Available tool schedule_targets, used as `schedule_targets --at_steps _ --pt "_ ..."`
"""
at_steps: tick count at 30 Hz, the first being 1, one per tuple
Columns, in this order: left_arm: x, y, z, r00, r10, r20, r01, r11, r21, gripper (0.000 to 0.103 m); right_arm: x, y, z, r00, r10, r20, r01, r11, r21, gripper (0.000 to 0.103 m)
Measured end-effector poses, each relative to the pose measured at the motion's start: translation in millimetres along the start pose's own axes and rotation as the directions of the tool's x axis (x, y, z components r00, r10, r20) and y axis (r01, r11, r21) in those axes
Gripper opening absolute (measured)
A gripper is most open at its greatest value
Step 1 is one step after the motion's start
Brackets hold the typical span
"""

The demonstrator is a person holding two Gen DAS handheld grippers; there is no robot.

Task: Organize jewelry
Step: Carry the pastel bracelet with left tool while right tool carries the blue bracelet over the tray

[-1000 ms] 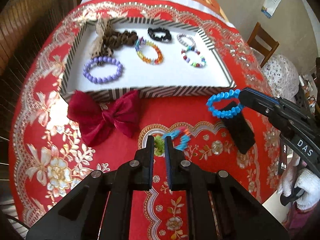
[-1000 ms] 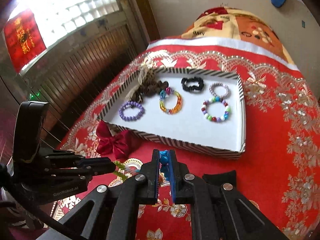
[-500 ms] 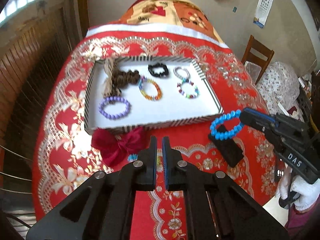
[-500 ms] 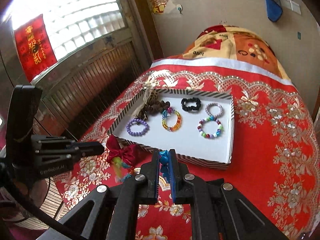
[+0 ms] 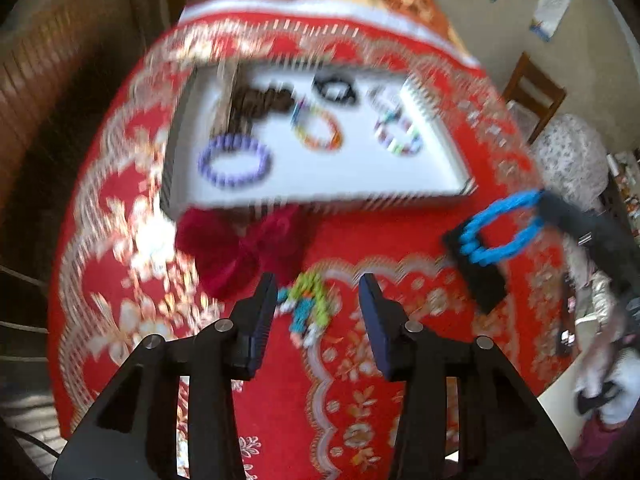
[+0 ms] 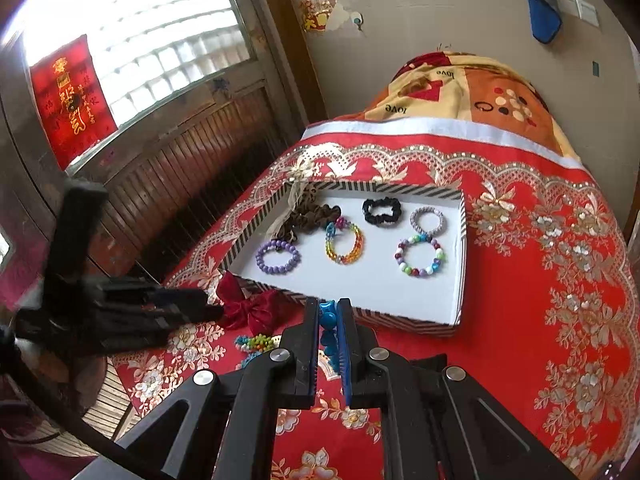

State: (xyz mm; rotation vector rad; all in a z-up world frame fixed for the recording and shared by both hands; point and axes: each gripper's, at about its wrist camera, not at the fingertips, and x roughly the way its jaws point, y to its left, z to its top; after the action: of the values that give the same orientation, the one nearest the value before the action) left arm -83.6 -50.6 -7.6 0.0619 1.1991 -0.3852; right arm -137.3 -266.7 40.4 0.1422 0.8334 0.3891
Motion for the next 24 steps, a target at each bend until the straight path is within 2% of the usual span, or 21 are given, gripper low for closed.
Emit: schedule_targets --at_steps 3,7,9,11,15,24 --pt "30.4 -0.2 -12.8 0.997 0.065 -0.045 -0.065 0.998 0.005 0.042 4.4 -2.6 -3.2 1.000 0.004 -0.016 -0.004 1.000 0.012 0.008" --pt "56.1 0.0 -17.2 0.988 0.152 -0.041 -0.152 0.988 0.007 0.042 7.0 -4.0 -5.0 1.000 0.008 -0.030 -0.007 1.000 0.016 0.008" --pt "66.0 3.3 -18.1 0.991 0.115 -0.063 -0.116 0.993 -0.010 0.037 5.8 -4.3 -4.1 1.000 0.008 -0.030 -0.008 1.000 0.014 0.008" --pt "67.3 4.2 -19.2 0.992 0.121 -0.048 -0.121 0.993 0.006 0.016 4.1 -4.4 -2.6 1.000 0.009 -0.026 -0.008 1.000 0.013 0.008" --pt "56.2 9.2 -17.8 0.997 0.029 -0.065 -0.031 0.999 -0.031 0.015 -0.2 -6.0 0.6 1.000 0.012 -0.012 -0.012 1.000 0.019 0.008" --pt "-16.3 -8.1 -1.3 0.997 -0.044 0.066 0.044 0.999 0.001 0.015 -12.9 -13.3 9.8 1.000 0.020 0.023 -0.020 0.999 0.030 0.008"
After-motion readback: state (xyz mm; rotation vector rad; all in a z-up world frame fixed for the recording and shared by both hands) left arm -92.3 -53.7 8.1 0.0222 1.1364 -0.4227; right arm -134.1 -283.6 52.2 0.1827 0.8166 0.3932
